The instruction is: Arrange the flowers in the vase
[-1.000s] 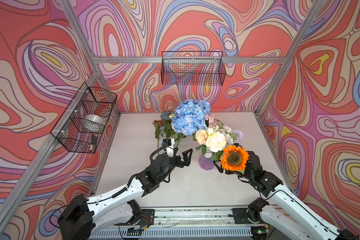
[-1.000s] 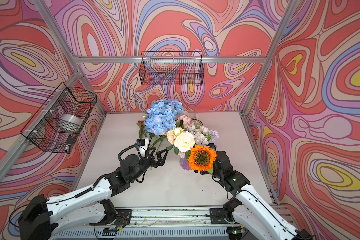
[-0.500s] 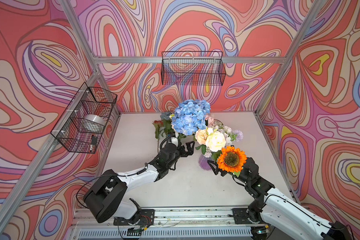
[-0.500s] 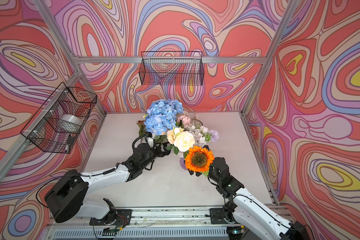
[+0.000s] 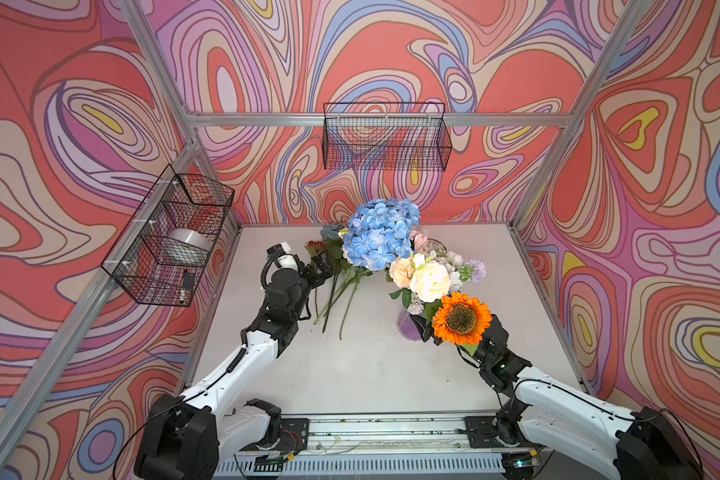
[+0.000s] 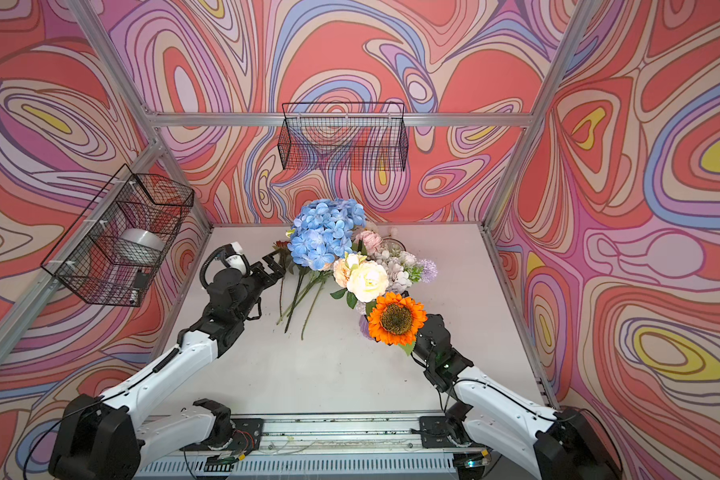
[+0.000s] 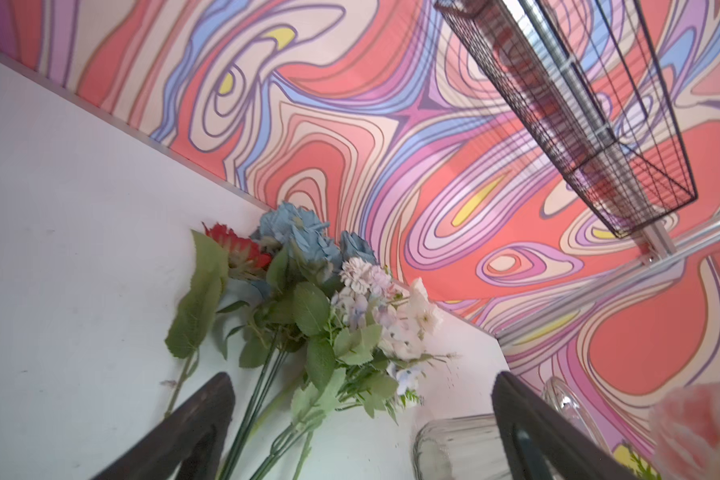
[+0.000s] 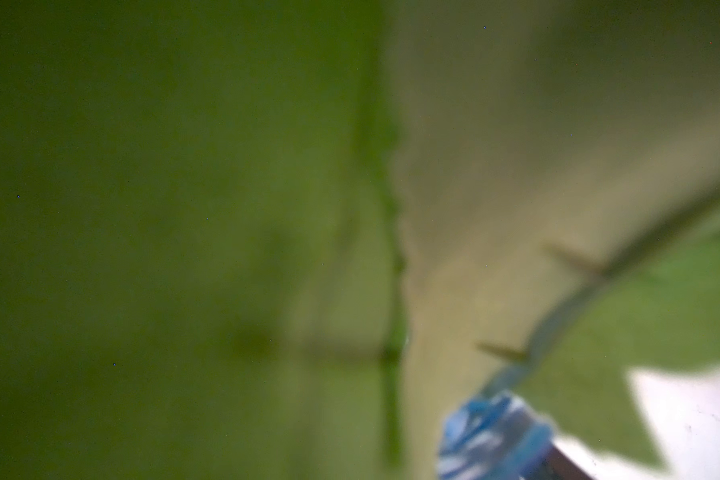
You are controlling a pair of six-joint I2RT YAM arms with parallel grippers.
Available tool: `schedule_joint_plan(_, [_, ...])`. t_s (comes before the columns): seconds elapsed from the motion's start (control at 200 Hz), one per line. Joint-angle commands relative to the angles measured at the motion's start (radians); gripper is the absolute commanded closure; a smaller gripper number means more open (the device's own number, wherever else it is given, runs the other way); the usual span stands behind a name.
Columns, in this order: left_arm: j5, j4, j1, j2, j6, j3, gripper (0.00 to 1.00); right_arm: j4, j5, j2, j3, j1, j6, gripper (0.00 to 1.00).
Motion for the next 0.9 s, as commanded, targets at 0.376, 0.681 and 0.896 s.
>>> schedule_joint_plan(0.376, [0.142,0.043,0.012,0.102,-0.128,-0.075,0.0,0.423,0.187,0.228,-0.034,0.044,-0.09,0.11])
schedule_joint_plan(0.681, [0.176,0.065,0.013,0.125,-0.12,-0.065,0.01,0.634,0.238,0.395,-0.031,0.063,-0.097,0.22])
schedule_joint_plan(0.896, [0.161,0.056,0.013,0.122,-0.112,-0.07,0.01,0.652,0.296,0.375,-0.059,0.067,-0.087,0.43])
